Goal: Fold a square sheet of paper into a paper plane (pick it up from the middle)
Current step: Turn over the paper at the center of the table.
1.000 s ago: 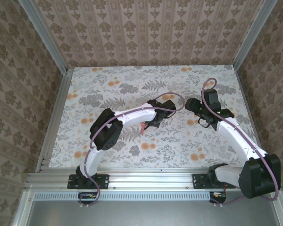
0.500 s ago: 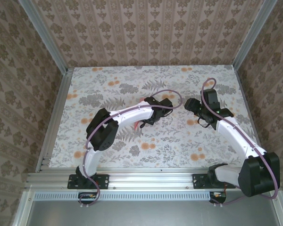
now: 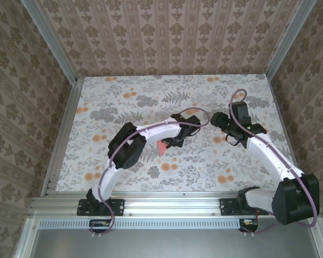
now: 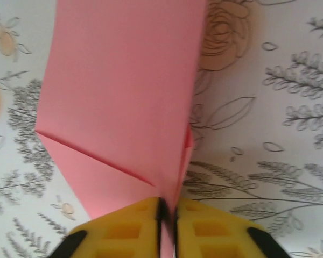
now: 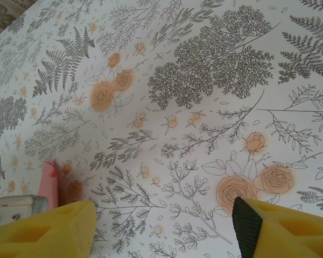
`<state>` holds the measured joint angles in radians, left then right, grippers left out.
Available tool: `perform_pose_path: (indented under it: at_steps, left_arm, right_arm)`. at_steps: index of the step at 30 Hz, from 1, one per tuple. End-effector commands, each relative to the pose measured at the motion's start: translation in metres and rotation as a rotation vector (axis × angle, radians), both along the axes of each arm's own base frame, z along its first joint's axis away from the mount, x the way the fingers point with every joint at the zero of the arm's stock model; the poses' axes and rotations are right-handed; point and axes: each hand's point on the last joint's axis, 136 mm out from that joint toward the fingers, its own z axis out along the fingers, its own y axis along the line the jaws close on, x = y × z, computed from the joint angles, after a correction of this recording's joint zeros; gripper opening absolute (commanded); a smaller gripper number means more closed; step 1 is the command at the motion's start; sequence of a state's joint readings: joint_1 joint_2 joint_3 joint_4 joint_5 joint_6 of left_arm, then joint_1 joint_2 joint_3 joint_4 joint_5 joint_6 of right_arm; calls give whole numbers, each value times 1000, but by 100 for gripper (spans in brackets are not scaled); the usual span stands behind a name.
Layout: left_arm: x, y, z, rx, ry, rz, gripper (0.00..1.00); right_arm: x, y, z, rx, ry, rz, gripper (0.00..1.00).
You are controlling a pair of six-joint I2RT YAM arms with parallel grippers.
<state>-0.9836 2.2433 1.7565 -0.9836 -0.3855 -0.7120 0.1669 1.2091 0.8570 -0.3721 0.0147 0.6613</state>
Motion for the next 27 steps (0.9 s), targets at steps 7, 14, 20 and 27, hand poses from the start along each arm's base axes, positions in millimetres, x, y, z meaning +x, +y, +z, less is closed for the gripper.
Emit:
perform_pose_path:
  at_steps: [7,14,20,27]
  left_arm:
    - [1,-35,43,-377,72,14,41]
    - [8,-13,95,-708,40,81,60]
    - [14,41,96,-847,-8,262,67]
    - [7,85,67,-858,2,429,70]
  right_arm:
    - [-5,0,-3,-3,30,20,70]
    - [5,42,-14,43,92,198,62]
    - [8,115,-25,-6,142,407,56]
    - [1,192,-54,-26,246,588,61]
